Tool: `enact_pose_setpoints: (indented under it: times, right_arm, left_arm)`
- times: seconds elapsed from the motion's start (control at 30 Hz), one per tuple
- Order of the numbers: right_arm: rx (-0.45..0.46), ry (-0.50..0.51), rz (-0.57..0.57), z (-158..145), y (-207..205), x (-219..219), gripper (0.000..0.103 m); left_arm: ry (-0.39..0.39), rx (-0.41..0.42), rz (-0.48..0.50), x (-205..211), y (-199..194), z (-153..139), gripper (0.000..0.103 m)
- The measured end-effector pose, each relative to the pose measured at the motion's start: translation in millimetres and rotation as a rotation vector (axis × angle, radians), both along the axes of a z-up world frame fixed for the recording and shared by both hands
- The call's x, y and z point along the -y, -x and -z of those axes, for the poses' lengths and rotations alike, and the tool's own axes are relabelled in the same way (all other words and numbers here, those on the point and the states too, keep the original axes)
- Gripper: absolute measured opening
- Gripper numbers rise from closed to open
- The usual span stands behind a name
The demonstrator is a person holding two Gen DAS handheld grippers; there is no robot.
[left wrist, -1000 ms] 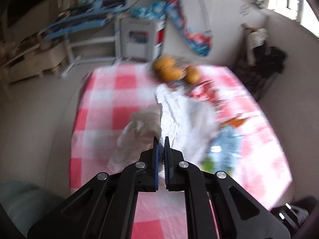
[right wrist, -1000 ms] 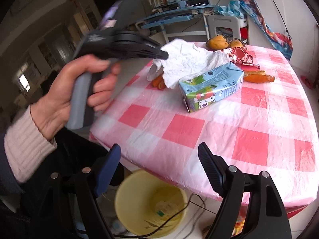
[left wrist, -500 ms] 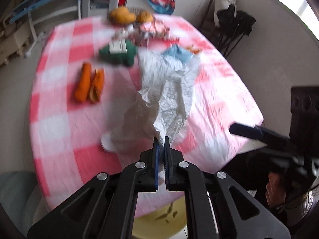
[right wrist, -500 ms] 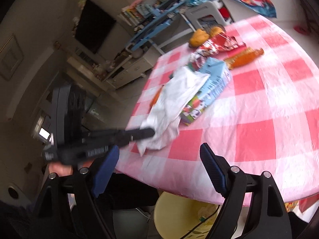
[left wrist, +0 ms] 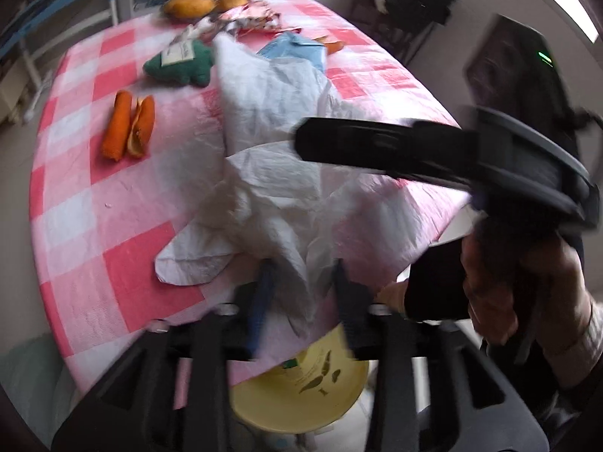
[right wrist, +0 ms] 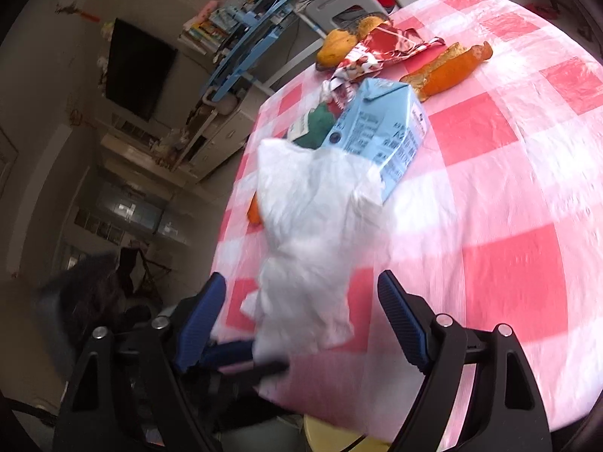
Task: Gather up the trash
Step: 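Grasp the white plastic bag with the right tool while the left tool holds the tissue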
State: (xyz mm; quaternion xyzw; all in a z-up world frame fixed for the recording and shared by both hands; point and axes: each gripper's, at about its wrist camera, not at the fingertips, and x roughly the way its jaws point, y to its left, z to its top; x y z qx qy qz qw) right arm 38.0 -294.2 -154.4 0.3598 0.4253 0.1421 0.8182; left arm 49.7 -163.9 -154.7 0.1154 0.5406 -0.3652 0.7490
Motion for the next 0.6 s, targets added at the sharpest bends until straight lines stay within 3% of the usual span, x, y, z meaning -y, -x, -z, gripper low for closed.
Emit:
enact_pose_setpoints:
  times: [0.1, 0.13, 0.23, 0.3, 0.4, 0.47, 0.53, 0.57, 0.6]
  right_arm:
    - [-0.007, -0.010, 0.008, 3.1, 5.6, 4.3, 0.045]
    - [-0.009, -0.001, 0.007, 3.1, 6.9, 5.2, 0.033]
    - [0.001, 0.022, 0.003, 0.8, 12.0, 6.6, 0.018]
    - [0.008, 0.017, -0.013, 0.7, 14.2, 5.9, 0.017]
    - [0.037, 0.018, -0.050, -2.8, 14.6, -0.8, 0.016]
    - [0.069, 0.024, -0.073, -8.8, 18.0, -5.2, 0.014]
    - [0.095, 0.034, -0.080, -14.5, 20.7, -6.5, 0.012]
    - [0.105, 0.040, -0.077, -16.1, 21.5, -5.0, 0.009]
    - [0.113, 0.045, -0.071, -17.7, 23.4, -2.8, 0.007]
  left_arm:
    - [-0.006, 0.048, -0.020, -9.2, -0.1, -7.7, 0.051]
    - [-0.005, 0.050, -0.041, -14.2, -3.7, -9.6, 0.051]
    - [0.012, 0.055, -0.119, -28.0, -14.3, -14.0, 0.051]
    - [0.018, 0.060, -0.148, -29.9, -19.3, -14.1, 0.056]
    - [-0.051, 0.152, -0.153, -16.2, -21.0, -8.8, 0.067]
    - [-0.070, 0.161, -0.138, -3.8, -25.7, -1.7, 0.066]
    - [-0.055, 0.130, -0.130, 2.0, -27.9, 4.1, 0.050]
    - [-0.046, 0.106, -0.129, 3.2, -30.2, 6.5, 0.033]
    - [-0.037, 0.095, -0.139, 2.2, -31.6, 7.3, 0.023]
